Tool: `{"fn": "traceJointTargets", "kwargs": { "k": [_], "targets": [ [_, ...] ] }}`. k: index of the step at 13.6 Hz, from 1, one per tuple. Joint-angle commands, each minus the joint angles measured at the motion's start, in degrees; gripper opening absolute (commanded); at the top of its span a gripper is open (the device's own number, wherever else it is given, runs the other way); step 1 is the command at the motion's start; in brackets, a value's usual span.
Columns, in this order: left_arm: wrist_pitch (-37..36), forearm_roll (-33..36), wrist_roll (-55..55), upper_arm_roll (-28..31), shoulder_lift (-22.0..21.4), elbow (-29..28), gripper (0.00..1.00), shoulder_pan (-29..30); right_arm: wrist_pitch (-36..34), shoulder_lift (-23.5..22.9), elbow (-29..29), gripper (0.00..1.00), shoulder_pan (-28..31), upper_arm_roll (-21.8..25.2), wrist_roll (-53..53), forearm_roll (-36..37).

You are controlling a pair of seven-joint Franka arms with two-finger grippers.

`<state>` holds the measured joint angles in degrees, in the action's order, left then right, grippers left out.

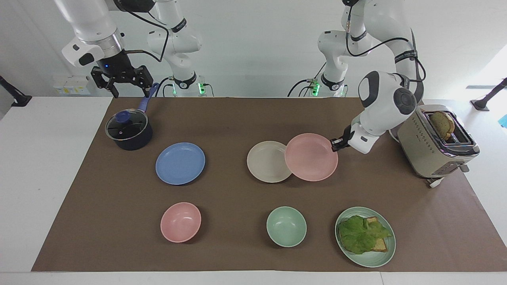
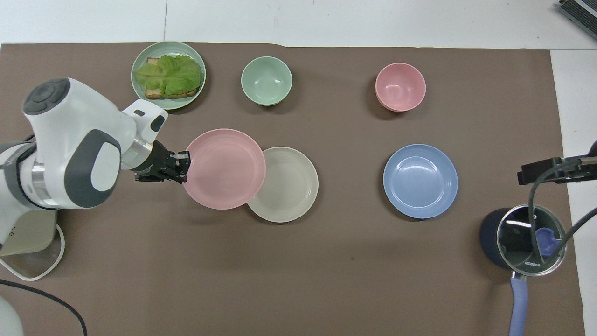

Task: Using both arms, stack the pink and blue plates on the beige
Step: 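Lift the pink plate with the left gripper onto the beige plate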

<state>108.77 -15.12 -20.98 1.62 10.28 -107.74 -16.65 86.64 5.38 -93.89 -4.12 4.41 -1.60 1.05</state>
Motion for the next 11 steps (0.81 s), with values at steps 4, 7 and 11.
{"fn": "traceJointTargets", "kwargs": {
  "k": [4, 7, 11],
  "targets": [
    [5.04, -4.13, -3.88, 1.02, -2.20, -2.73, 0.00, -8.91, 1.25, 1.21, -1.65, 1.00, 0.60, -0.11, -1.22, 0.01],
    [10.12, -6.06, -3.98, 1.02, -2.02, -5.27, 0.00, -11.99, 1.25, 1.21, -1.65, 1.00, 0.60, -0.11, -1.22, 0.01],
    [16.99, -6.15, -3.72, 1.02, -1.84, -10.72, 0.00, -13.06, 1.25, 1.21, -1.65, 1.00, 0.60, -0.11, -1.22, 0.01]
  ]
}}
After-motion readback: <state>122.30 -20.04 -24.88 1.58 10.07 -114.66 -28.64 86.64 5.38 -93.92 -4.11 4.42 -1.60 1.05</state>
